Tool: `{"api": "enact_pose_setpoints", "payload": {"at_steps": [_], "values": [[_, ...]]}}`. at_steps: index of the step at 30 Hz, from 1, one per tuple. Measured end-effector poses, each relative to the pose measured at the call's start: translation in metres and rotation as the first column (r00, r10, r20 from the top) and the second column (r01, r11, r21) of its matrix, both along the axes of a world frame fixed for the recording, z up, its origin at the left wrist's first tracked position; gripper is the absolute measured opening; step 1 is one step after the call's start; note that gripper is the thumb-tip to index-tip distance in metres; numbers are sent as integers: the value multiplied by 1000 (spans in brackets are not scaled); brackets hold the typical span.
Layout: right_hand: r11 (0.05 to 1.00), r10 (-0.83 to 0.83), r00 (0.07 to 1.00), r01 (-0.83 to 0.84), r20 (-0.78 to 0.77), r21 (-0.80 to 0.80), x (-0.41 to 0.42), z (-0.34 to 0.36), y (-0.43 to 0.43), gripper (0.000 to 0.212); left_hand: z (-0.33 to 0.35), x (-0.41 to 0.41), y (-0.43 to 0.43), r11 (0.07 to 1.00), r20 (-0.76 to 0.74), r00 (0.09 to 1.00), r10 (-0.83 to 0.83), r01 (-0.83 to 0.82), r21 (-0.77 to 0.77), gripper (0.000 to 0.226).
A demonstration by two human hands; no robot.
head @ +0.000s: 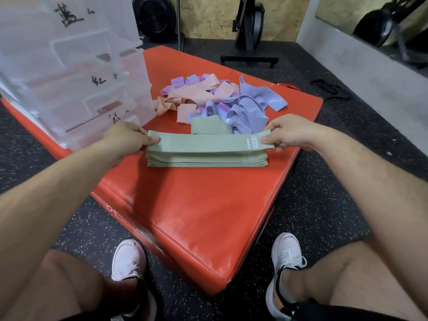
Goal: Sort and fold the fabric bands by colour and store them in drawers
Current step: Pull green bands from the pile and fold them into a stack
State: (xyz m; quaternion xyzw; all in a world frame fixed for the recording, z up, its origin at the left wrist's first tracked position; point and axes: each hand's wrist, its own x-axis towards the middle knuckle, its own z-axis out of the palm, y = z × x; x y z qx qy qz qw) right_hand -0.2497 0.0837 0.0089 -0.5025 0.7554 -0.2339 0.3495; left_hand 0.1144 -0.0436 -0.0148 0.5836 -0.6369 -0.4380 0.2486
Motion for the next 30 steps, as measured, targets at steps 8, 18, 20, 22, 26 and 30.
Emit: {"api": "enact_pose_setpoints", "payload": {"at_steps": [8,18,20,22,26,30], "values": [[999,-46,991,48,-129,16,12,-27,-4,23,-27,-3,1,959,398,917,-33,142,-247,27],[997,41,966,-56,-256,-53,22,-31,3,25,-33,-1,6,901,448,891,-79,256,-349,24],[996,62,937,-82,-343,-46,23,-32,4,19,-32,-1,5,902,472,879,-71,259,-346,19],[994,82,906,-107,-415,-38,22,-33,5,15,-31,-2,6,902,483,873,-71,263,-343,18],[990,117,836,-144,-536,-8,18,-37,6,12,-31,-1,5,883,536,841,-80,309,-353,15],[993,52,788,-109,-614,-56,27,-32,1,15,-24,-8,-1,854,608,792,-58,355,-381,14]]}}
